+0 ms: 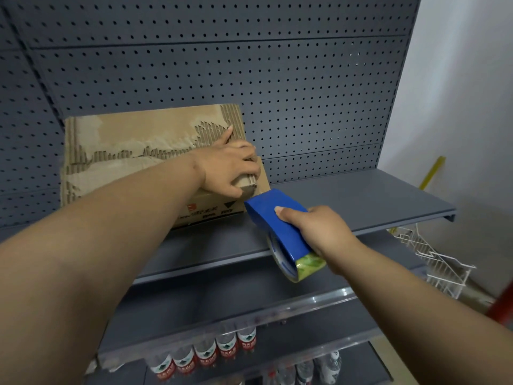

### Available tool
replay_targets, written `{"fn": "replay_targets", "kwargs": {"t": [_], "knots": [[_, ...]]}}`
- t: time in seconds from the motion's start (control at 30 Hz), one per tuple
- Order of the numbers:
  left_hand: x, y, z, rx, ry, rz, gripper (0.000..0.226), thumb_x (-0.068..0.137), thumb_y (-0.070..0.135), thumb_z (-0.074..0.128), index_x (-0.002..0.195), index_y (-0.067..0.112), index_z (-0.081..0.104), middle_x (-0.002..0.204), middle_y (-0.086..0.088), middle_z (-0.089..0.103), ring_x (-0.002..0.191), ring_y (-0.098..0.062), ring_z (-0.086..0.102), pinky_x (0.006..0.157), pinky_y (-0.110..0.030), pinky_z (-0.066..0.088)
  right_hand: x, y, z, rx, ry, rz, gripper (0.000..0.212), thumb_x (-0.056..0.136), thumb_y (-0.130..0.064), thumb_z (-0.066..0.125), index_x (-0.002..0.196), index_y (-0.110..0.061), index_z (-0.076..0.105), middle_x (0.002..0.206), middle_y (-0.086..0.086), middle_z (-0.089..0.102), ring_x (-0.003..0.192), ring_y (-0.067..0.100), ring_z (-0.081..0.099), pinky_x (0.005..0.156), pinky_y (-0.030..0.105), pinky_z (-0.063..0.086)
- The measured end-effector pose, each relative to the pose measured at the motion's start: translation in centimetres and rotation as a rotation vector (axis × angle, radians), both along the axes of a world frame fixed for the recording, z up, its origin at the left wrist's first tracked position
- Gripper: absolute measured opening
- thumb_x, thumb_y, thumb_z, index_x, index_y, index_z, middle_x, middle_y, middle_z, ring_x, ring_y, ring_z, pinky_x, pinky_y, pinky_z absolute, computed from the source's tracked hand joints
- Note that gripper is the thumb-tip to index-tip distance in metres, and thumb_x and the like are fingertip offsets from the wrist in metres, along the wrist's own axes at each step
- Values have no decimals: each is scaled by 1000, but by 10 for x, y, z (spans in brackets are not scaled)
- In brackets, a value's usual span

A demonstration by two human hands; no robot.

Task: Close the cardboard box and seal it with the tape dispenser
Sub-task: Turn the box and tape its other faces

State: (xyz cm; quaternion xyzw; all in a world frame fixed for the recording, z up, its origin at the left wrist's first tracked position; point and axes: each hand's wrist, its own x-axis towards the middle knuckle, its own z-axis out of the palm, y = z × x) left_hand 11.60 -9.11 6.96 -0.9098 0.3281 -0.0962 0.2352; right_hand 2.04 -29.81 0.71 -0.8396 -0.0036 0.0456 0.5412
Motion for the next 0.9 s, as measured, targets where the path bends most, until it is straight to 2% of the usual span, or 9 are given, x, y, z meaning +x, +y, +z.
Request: {"fn": "replay_targets", "kwargs": {"t": [0.1,0.17,0.23,0.37,0.5,0.57,0.67,0.73,0.9], "knots": [[1,2,-1,-1,0,-7,36,92,45,36,122,30,49,133,-2,40,142,-19,10,107,-57,-19,7,-1,9,-60,11,10,41,80,-47,65,68,-10,52,67,4,54,58,18,51,54,28,37],[0,1,-4,-47,-2,0,35,96,45,27,113,30,54,128,1,45,141,-15,12,108,-59,-17,11,1,13,-94,7,21,40,79,-47,65,69,-10,54,67,4,55,60,19,53,58,28,39],[-1,4,-10,-78,-18,4,32,97,45,28,104,30,56,121,5,48,141,-13,14,107,-58,-20,14,8,17,-137,-2,37,40,80,-48,65,69,-11,55,67,3,54,62,20,52,59,28,38],[-4,15,-20,-81,-90,-30,36,90,54,37,102,29,61,114,7,52,137,-14,23,106,-59,-17,18,19,16,-201,-38,28,44,78,-50,65,62,-12,48,60,1,47,53,17,44,51,29,31],[-3,16,-22,-62,-126,-22,44,88,59,30,101,29,60,112,7,50,135,-13,25,106,-61,-15,15,24,3,-175,-37,2,45,79,-52,63,66,-11,48,63,3,50,55,18,48,51,28,34],[-3,15,-22,-48,-152,-28,46,88,59,26,101,29,59,106,7,48,132,-14,28,107,-62,-13,14,26,0,-182,-48,-4,47,78,-54,62,66,-12,47,62,2,49,55,18,48,52,28,35],[-2,15,-23,-70,-154,-29,41,90,56,32,99,26,60,93,9,37,128,-14,32,108,-61,-11,13,26,1,-183,-32,1,48,78,-55,62,68,-11,47,63,3,49,56,19,48,53,28,35],[0,12,-24,-90,-154,-22,39,90,55,36,97,25,61,92,10,35,126,-14,33,109,-61,-11,13,24,-2,-198,-30,2,48,78,-54,62,67,-10,46,62,4,47,56,20,47,53,28,34],[2,10,-19,-114,-165,0,39,90,54,37,92,23,61,101,7,49,126,-12,32,108,-59,-12,4,33,-26,-237,-7,3,54,79,-54,63,57,-13,36,53,1,37,49,17,39,46,28,28]]}}
